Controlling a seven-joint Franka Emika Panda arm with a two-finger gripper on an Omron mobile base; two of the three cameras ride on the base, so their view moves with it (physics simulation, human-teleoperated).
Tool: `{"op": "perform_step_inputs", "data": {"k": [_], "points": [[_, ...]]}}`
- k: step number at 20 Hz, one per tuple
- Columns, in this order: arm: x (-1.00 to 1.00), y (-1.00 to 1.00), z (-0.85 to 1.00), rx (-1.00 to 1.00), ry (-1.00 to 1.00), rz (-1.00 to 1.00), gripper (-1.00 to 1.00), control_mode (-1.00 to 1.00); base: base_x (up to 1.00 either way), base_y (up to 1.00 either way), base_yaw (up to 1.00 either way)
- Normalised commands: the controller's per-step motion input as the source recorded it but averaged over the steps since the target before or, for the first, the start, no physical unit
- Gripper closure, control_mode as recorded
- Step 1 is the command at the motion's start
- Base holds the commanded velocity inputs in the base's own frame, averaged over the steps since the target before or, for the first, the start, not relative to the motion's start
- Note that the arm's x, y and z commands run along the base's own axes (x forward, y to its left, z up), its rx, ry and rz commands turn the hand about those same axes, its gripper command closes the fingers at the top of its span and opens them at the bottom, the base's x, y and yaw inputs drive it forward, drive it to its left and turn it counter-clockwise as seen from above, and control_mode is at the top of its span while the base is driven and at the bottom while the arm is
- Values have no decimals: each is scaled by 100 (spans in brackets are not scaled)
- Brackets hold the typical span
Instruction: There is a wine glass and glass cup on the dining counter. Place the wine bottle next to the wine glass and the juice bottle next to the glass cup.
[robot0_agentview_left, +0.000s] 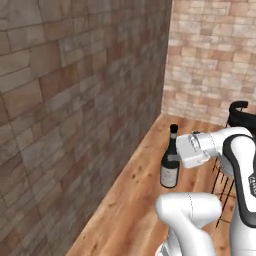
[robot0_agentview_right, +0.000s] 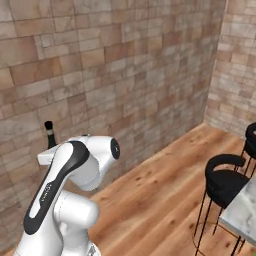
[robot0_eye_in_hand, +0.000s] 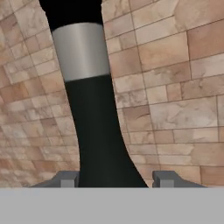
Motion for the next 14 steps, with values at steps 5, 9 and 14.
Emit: {"op": "perform_step_inputs", "data": {"k": [5,9,14], "points": [[0,0,0,0,0,0,100,100,73,31,-36],[0,0,0,0,0,0,100,100,73,31,-36],[0,0,0,0,0,0,100,100,80,32,-28]]}}
